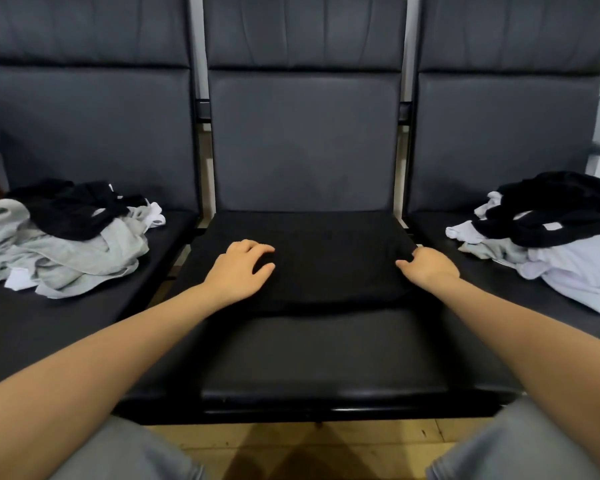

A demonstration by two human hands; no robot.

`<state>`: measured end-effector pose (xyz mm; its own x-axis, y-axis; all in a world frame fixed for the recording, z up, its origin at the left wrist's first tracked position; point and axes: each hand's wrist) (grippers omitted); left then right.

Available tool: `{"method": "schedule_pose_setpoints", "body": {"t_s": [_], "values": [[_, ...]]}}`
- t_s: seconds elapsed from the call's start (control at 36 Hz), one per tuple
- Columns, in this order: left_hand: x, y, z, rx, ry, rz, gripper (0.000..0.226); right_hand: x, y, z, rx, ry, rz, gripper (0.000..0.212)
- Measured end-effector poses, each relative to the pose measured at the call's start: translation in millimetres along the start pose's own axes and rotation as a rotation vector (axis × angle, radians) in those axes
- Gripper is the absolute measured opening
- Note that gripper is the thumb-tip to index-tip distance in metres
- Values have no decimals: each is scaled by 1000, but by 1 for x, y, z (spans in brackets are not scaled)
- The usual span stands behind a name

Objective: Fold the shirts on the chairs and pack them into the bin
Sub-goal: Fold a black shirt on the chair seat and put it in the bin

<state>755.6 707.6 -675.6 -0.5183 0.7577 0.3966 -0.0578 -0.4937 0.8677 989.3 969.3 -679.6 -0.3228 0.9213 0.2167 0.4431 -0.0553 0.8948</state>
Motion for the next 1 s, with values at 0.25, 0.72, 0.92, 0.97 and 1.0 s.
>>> {"method": "schedule_pose_setpoints", "body": {"t_s": [0.25,0.72,0.92,0.97,1.0], "values": [[1,-12,-13,190,62,-164,59,8,13,23,133,-107,26,31],[1,-3,-10,75,106,-61,43,-13,13,-28,426,-262,-124,54],[6,-2,-18,-51,180,11,23,-8,25,-50,1017,-641,-365,14],[8,-2,-22,-88,207,31,19,-8,29,-63,1120,-585,-330,15],[9,-2,-23,-101,221,42,17,-9,31,-72,1137,-551,-318,15]]}}
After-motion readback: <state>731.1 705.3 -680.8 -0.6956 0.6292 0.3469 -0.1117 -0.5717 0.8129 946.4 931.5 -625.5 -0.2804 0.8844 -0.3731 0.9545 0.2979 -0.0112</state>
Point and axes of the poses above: each hand's wrist, its own x-axis towards the middle knuckle, its own y-axis out of the back of the hand, z = x × y, and after that the axes turned 12 degrees about z, right-handed
